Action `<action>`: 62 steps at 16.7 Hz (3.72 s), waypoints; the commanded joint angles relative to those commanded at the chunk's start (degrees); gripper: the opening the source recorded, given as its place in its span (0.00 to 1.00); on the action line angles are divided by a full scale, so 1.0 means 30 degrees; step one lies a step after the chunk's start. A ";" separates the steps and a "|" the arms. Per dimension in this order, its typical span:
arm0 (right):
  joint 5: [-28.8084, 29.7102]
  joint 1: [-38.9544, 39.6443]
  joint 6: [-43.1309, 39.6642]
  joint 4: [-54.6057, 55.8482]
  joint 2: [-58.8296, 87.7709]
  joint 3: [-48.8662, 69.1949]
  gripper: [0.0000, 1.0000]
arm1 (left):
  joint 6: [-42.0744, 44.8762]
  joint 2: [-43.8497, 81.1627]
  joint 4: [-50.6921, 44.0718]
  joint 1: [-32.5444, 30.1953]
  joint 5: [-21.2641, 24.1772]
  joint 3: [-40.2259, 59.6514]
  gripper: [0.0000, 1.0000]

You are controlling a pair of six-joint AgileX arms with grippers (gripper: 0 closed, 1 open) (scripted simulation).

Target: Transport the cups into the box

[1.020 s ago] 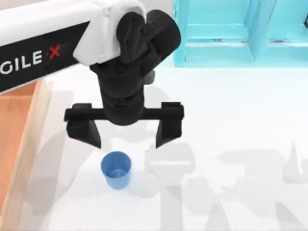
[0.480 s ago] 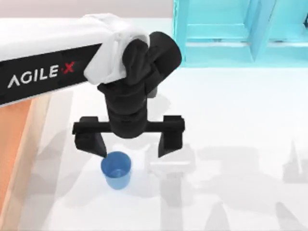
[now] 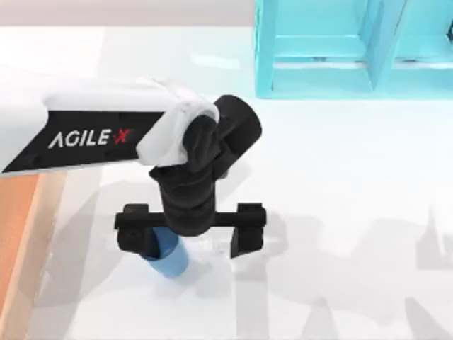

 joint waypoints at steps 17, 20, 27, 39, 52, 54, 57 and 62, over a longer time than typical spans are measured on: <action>0.0000 0.0000 0.0000 0.0000 0.0000 0.0000 1.00 | 0.0000 0.0000 0.0000 0.0000 0.0000 0.0000 0.00; 0.0000 0.0000 0.0000 0.0000 0.0000 0.0000 1.00 | 0.0000 0.0000 0.0000 0.0000 0.0000 0.0000 0.00; 0.0000 0.0000 0.0000 0.0000 0.0000 0.0000 1.00 | 0.0341 -0.0578 -0.0662 0.0630 -0.0002 0.0060 0.00; 0.0000 0.0000 0.0000 0.0000 0.0000 0.0000 1.00 | 0.4883 -0.5790 -0.6435 0.4958 -0.0015 0.0675 0.00; 0.0000 0.0000 0.0000 0.0000 0.0000 0.0000 1.00 | 0.8839 -0.5097 -0.7505 0.8823 -0.0198 0.2414 0.00; 0.0000 0.0000 0.0000 0.0000 0.0000 0.0000 1.00 | 0.9710 -0.4962 -0.7755 0.9721 -0.0218 0.2771 0.00; 0.0000 0.0000 0.0000 0.0000 0.0000 0.0000 1.00 | 1.1023 -0.4811 -0.8079 1.1061 -0.0276 0.3357 0.00; 0.0000 0.0000 0.0000 0.0000 0.0000 0.0000 1.00 | 1.3232 -0.4514 -0.8664 1.3278 -0.0360 0.4288 0.00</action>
